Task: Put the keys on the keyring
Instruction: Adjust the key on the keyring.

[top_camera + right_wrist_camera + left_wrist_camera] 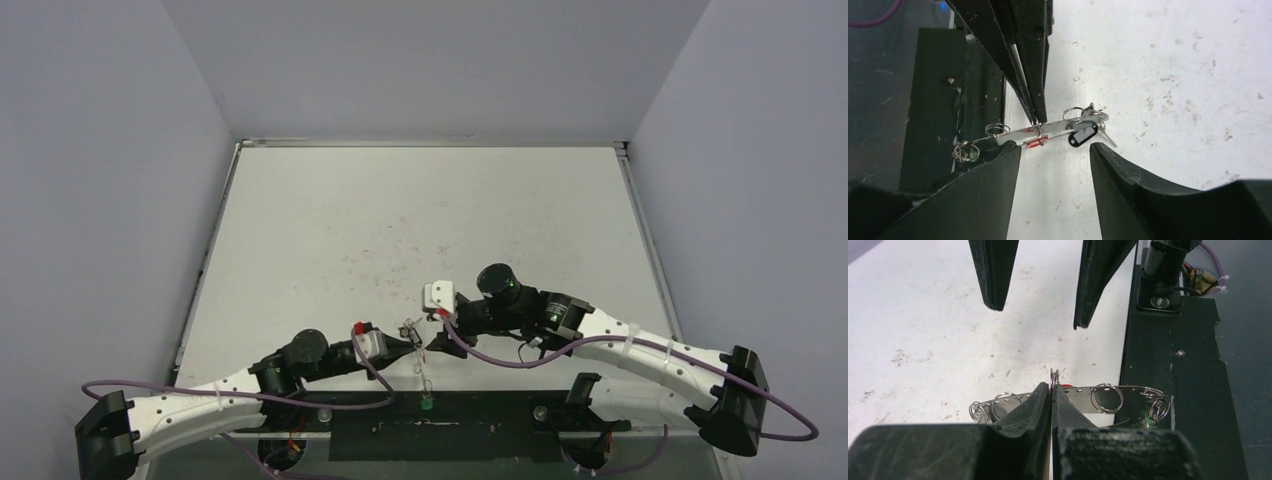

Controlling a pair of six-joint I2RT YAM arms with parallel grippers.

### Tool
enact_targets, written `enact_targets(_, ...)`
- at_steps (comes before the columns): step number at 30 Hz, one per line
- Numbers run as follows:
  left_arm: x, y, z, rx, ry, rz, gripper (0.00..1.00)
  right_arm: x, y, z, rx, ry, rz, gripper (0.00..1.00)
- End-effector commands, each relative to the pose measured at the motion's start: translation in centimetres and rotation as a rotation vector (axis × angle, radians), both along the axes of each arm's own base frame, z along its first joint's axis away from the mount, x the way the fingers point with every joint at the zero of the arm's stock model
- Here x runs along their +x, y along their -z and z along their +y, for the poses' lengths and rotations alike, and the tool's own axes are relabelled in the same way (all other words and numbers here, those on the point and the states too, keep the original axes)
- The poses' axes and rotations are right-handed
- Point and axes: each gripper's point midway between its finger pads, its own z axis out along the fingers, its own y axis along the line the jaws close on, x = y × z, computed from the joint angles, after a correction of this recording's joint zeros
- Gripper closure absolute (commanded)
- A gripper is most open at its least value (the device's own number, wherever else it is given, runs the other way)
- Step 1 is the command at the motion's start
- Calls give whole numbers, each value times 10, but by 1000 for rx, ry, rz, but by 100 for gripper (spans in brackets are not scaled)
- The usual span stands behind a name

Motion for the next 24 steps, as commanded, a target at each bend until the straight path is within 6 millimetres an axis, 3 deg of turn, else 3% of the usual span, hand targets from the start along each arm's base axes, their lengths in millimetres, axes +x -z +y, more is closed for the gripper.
enact_targets(1, 3, -49, -3, -193, -14, -91, 100, 9, -38, 9, 243, 1, -53, 46)
enact_targets(10, -9, -65, -4, -253, 62, -173, 100, -1, -32, 14, 366, -70, -35, 52)
enact_targets(18, -10, -68, -4, -256, 68, -181, 100, -6, -25, 19, 384, -109, -15, 64)
enact_targets(24, -10, -70, -4, -259, 64, -184, 100, -9, -20, 17, 378, -115, -12, 63)
